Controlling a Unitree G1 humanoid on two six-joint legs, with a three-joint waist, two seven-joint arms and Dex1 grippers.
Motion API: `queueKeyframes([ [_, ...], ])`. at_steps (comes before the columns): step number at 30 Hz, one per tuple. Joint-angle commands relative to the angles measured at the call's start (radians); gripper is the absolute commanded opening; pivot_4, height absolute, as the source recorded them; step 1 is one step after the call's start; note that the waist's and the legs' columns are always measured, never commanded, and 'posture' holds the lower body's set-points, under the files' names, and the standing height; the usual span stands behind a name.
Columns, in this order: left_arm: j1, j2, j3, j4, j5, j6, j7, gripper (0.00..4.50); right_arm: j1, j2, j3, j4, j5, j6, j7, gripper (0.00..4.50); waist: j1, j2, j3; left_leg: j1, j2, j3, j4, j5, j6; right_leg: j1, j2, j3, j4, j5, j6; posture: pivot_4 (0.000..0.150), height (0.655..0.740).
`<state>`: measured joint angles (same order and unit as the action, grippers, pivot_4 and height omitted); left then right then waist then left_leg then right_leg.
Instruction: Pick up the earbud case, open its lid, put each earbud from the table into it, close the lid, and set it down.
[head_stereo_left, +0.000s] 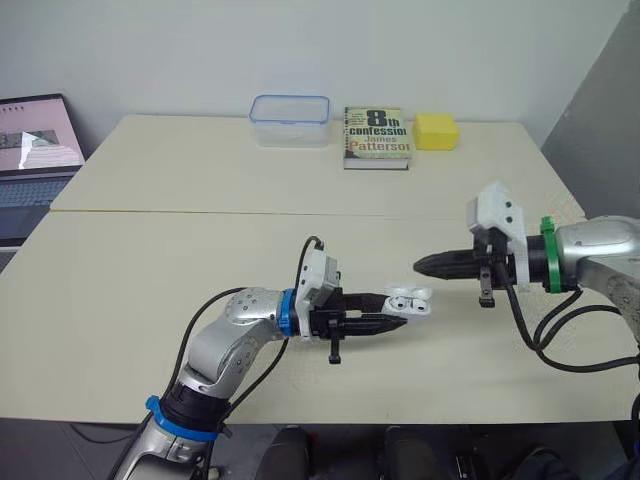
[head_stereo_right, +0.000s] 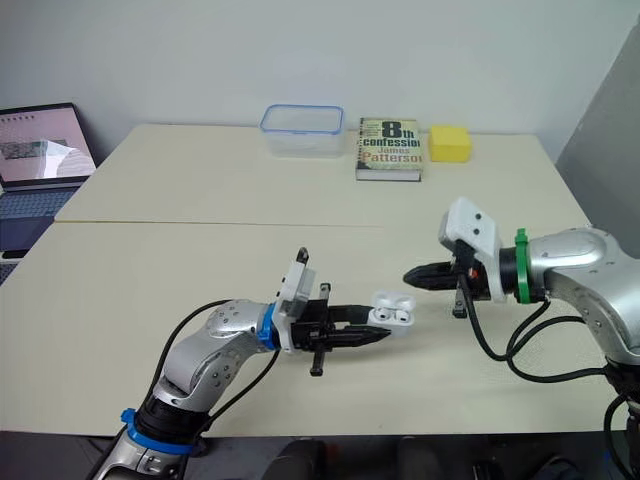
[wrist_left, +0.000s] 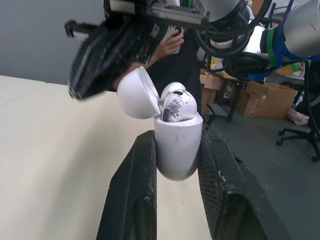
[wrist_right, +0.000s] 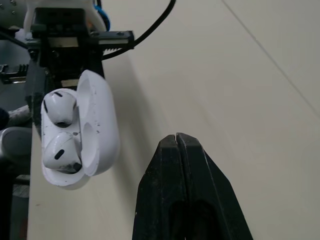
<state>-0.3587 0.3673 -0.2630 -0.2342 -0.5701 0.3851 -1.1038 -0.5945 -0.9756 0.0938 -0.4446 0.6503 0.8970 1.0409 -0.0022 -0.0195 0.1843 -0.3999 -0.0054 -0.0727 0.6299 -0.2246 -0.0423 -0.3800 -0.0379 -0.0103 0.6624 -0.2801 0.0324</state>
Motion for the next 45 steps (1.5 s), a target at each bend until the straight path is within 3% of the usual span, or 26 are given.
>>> queueKeyframes([
  [1, -0.006, -0.007, 0.001, -0.015, 0.003, -0.023, -0.013, 0.75, -0.047, -0.01, -0.007, -0.014, 0.017, -0.005, 0.045, 0.0, 0.0, 0.0, 0.0, 0.0, 0.0, 0.0, 0.0, 0.0, 0.0, 0.0, 0.0, 0.0, 0.0, 0.0, 0.0, 0.15, 0.7391],
  [16, 0.012, -0.008, 0.006, -0.008, 0.023, -0.045, -0.011, 0.75, -0.019, -0.049, -0.076, -0.123, 0.174, 0.085, 0.09, 0.0, 0.0, 0.0, 0.0, 0.0, 0.0, 0.0, 0.0, 0.0, 0.0, 0.0, 0.0, 0.0, 0.0, 0.0, 0.0, 0.15, 0.7391],
  [22, 0.017, -0.014, 0.018, -0.003, 0.004, -0.002, 0.012, 0.75, 0.013, -0.048, -0.047, -0.12, 0.093, 0.05, 0.026, 0.0, 0.0, 0.0, 0.0, 0.0, 0.0, -0.001, 0.0, 0.0, 0.0, 0.0, 0.0, 0.0, 0.0, 0.0, 0.0, 0.15, 0.7391],
  [30, -0.143, -0.041, 0.144, 0.175, -0.184, 0.52, 0.244, 0.75, 0.068, -0.078, -0.087, -0.041, -0.045, -0.066, -0.008, 0.0, 0.001, 0.0, 0.0, 0.0, -0.001, -0.002, 0.001, 0.0, 0.0, 0.0, 0.0, -0.002, 0.001, 0.0, 0.001, 0.15, 0.7391],
  [35, -0.282, -0.048, 0.185, 0.406, -0.152, 0.758, 0.365, 0.75, 0.166, -0.084, -0.083, -0.088, -0.101, -0.104, -0.037, 0.0, 0.0, 0.0, 0.0, -0.001, -0.001, -0.001, 0.0, 0.0, 0.0, 0.0, 0.0, -0.001, 0.001, -0.001, 0.002, 0.15, 0.7391],
  [40, -0.347, -0.035, 0.182, 0.587, -0.062, 0.76, 0.404, 0.75, 0.205, -0.071, -0.087, -0.126, -0.103, -0.094, -0.058, 0.0, -0.004, -0.001, 0.0, 0.0, -0.001, -0.001, 0.0, 0.0, 0.0, -0.002, 0.001, -0.001, 0.002, -0.001, 0.001, 0.15, 0.7391],
  [45, -0.325, 0.01, 0.16, 0.575, -0.028, 0.775, 0.381, 2.29, 0.221, -0.067, -0.098, -0.143, -0.095, -0.076, -0.069, 0.0, -0.007, 0.0, 0.0, 0.001, 0.0, -0.002, 0.0, 0.0, 0.0, -0.001, 0.001, 0.0, 0.003, -0.001, 0.001, 0.15, 0.7391],
])
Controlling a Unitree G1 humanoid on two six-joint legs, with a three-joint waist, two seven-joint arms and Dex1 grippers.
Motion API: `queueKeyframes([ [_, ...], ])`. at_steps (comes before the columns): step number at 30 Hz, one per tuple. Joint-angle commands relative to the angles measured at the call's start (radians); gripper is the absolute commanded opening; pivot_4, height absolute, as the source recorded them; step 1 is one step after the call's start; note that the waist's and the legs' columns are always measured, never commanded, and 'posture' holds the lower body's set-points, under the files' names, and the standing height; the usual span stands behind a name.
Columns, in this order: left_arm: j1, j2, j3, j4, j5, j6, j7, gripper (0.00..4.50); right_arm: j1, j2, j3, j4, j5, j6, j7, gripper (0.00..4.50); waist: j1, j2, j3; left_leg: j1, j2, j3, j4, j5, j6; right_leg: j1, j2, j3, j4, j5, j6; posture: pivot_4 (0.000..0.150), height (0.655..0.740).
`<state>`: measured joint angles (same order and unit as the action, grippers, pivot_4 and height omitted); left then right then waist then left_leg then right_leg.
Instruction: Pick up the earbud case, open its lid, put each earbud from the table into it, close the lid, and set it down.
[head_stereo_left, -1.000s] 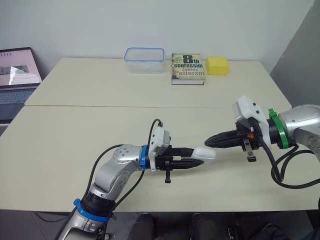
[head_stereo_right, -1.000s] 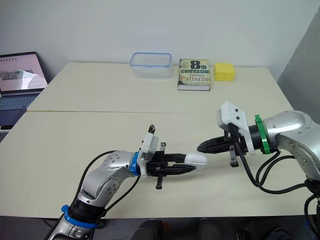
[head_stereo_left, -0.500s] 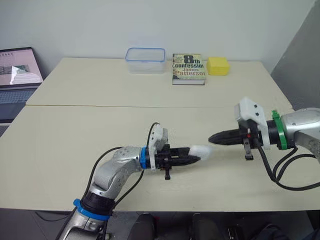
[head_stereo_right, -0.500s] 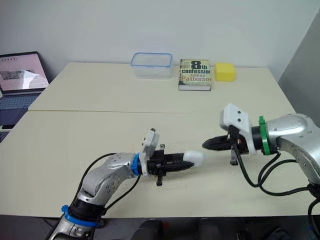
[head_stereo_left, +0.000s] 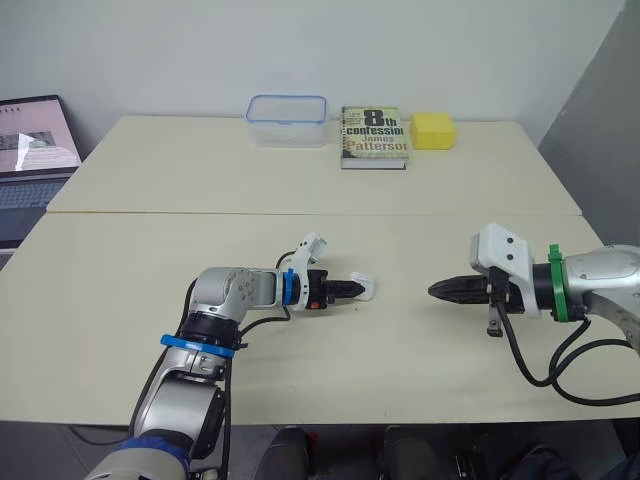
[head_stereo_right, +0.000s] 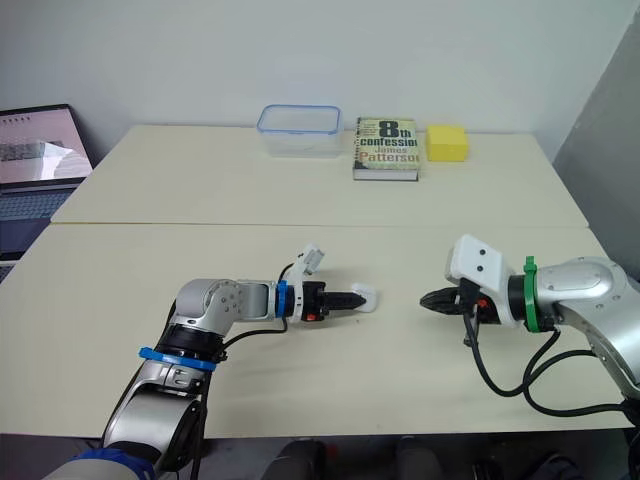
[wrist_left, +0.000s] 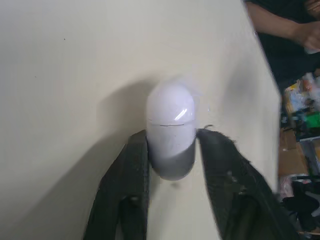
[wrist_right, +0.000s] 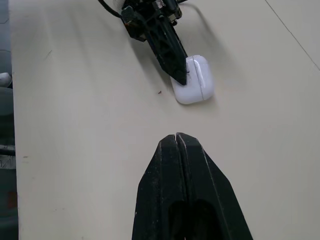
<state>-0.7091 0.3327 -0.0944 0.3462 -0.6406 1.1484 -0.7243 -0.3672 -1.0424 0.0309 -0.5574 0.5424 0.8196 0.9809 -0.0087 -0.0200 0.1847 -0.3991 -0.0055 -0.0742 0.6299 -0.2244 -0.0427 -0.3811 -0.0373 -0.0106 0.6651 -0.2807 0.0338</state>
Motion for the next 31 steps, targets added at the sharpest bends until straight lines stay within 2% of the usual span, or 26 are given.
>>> queueKeyframes([
  [1, 0.036, 0.06, -0.012, -0.018, 0.046, 0.014, -0.006, 2.57, -0.005, -0.001, -0.036, -0.031, 0.012, 0.002, -0.01, 0.0, -0.001, 0.0, 0.0, 0.0, 0.0, 0.0, 0.0, 0.0, 0.0, 0.0, 0.0, 0.001, 0.0, 0.0, 0.0, 0.15, 0.7391],
  [7, 0.159, 0.237, -0.024, -0.237, 0.043, -0.002, -0.085, 4.34, -0.008, -0.014, -0.057, -0.033, 0.034, 0.007, 0.015, 0.0, -0.028, 0.001, -0.001, 0.003, 0.002, 0.0, -0.001, 0.0, 0.0, 0.001, 0.0, 0.003, 0.0, 0.0, 0.0, 0.15, 0.7391],
  [8, 0.193, 0.282, -0.027, -0.298, 0.049, -0.034, -0.11, 4.49, -0.01, -0.018, -0.059, -0.035, 0.034, -0.007, 0.026, 0.0, -0.032, 0.001, -0.001, 0.003, 0.002, 0.0, -0.001, 0.0, 0.0, 0.001, 0.0, 0.003, 0.0, 0.0, 0.0, 0.15, 0.7391],
  [9, 0.227, 0.324, -0.027, -0.354, 0.056, -0.071, -0.132, 4.49, -0.01, -0.022, -0.057, -0.034, 0.021, -0.03, 0.032, 0.0, -0.036, 0.001, -0.001, 0.004, 0.003, 0.0, -0.002, 0.0, 0.0, 0.001, 0.0, 0.004, 0.0, 0.0, 0.0, 0.15, 0.7391],
  [12, 0.323, 0.437, -0.002, -0.492, 0.083, -0.208, -0.192, 4.5, -0.019, -0.032, -0.049, -0.016, -0.02, -0.099, 0.05, 0.57, -0.035, 0.002, 0.0, 0.005, 0.011, 0.0, -0.003, 0.0, 0.0, 0.0, 0.0, 0.004, 0.001, 0.0, -0.001, 0.15, 0.7391],
  [16, 0.435, 0.573, 0.074, -0.608, 0.109, -0.417, -0.319, 4.5, -0.038, -0.056, -0.078, 0.003, -0.014, -0.139, 0.096, 1.97, -0.019, 0.002, 0.001, 0.0, 0.013, 0.003, -0.003, 0.0, 0.0, -0.003, 0.001, 0.003, 0.0, 0.0, -0.004, 0.15, 0.7391],
  [20, 0.501, 0.612, 0.239, -0.664, 0.054, -0.537, -0.393, 4.5, -0.033, -0.109, -0.121, 0.036, -0.013, -0.194, 0.173, 3.37, 0.002, 0.002, 0.002, -0.003, 0.012, 0.003, -0.002, 0.0, 0.0, -0.005, 0.0, 0.003, -0.002, 0.0, -0.005, 0.15, 0.7391],
  [23, 0.543, 0.619, 0.309, -0.719, 0.086, -0.57, -0.343, 4.5, -0.015, -0.138, -0.151, 0.061, -0.011, -0.237, 0.226, 4.41, 0.008, 0.002, 0.002, -0.003, 0.011, 0.006, -0.002, 0.0, 0.0, -0.005, 0.0, 0.004, -0.003, 0.0, -0.005, 0.15, 0.7391],
  [25, 0.582, 0.64, 0.32, -0.754, 0.131, -0.61, -0.338, 4.5, -0.001, -0.157, -0.16, 0.071, -0.014, -0.261, 0.258, 4.41, 0.008, 0.002, 0.002, -0.003, 0.011, 0.007, -0.002, 0.0, 0.0, -0.005, 0.0, 0.004, -0.003, 0.0, -0.005, 0.15, 0.7391],
  [31, 0.596, 0.649, 0.342, -0.781, 0.059, -0.649, -0.432, 4.5, -0.007, -0.159, -0.155, 0.113, -0.055, -0.331, 0.273, 4.41, 0.007, 0.002, 0.002, -0.001, 0.014, 0.01, -0.002, 0.0, 0.0, -0.005, 0.0, 0.004, -0.002, 0.001, -0.006, 0.15, 0.7391],
])
